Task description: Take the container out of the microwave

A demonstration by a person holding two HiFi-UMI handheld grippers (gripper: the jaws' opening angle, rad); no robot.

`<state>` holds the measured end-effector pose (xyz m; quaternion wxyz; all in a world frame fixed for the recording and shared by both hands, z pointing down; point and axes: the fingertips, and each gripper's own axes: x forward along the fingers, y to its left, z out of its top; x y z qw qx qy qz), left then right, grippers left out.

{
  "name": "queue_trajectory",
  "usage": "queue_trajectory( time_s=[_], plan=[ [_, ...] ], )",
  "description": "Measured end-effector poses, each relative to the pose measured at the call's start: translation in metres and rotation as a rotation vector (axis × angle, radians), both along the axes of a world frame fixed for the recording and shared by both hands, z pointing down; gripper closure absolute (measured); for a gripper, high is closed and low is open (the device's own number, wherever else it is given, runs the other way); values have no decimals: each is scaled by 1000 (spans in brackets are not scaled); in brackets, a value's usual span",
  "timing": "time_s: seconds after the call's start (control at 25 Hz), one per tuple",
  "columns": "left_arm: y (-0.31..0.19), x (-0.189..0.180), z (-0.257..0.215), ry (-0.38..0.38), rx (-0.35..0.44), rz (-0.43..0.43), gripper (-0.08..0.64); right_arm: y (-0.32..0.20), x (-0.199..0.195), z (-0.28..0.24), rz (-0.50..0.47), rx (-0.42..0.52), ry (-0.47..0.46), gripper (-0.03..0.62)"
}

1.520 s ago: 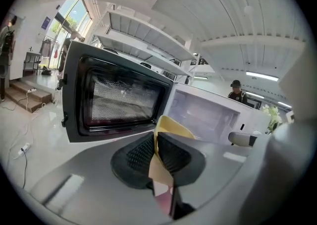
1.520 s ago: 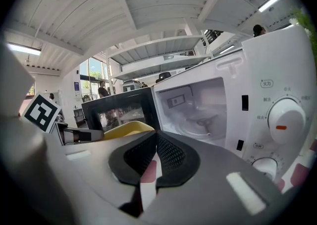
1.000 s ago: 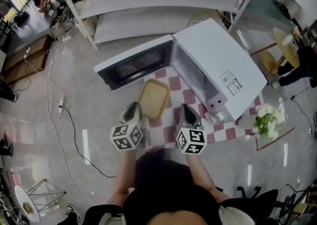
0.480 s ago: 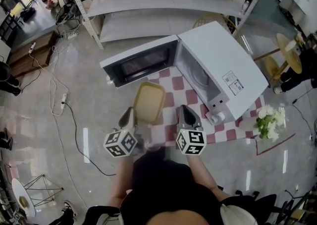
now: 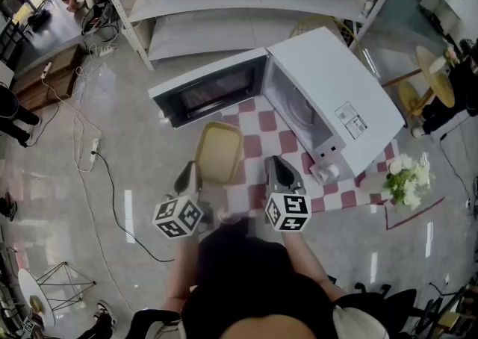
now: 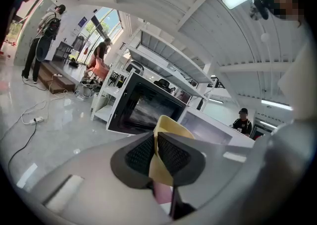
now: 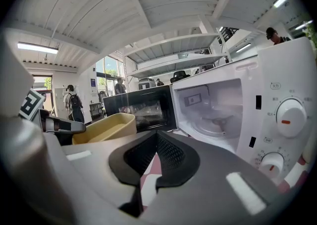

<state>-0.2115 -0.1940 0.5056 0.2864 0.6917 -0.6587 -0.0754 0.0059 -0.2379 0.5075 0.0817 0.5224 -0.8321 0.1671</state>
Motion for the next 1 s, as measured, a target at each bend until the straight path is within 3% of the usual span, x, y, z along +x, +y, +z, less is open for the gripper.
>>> queue_trajectory(
  time_s=[1.0],
  plan=[
    [-11, 7, 1, 5, 17, 23, 528, 6, -9, -6, -21, 11, 11, 592]
  ],
)
